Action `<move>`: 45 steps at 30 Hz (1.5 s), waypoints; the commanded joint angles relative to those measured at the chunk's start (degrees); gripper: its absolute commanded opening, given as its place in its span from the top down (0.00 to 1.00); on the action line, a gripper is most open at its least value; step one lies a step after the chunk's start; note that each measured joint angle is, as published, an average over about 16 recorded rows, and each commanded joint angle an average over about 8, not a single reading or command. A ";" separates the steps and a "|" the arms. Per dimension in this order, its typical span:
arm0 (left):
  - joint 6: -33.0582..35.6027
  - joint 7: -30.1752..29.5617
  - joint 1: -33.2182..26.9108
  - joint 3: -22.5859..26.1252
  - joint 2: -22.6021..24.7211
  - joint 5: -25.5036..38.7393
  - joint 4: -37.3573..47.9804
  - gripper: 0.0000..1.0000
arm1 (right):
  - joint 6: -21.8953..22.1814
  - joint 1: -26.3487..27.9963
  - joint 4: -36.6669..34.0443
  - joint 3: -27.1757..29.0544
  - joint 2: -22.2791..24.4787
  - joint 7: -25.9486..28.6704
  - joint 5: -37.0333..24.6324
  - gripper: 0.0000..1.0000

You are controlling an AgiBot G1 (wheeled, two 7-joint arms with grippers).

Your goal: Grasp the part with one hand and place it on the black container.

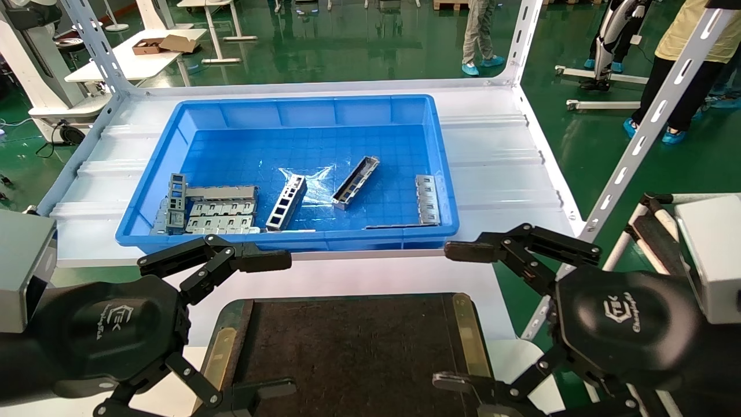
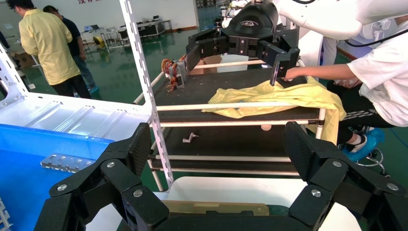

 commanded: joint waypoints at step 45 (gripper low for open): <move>-29.80 4.99 -38.07 17.90 40.24 39.42 57.02 0.00 | -0.01 0.03 -0.04 -0.06 0.01 -0.04 0.03 0.00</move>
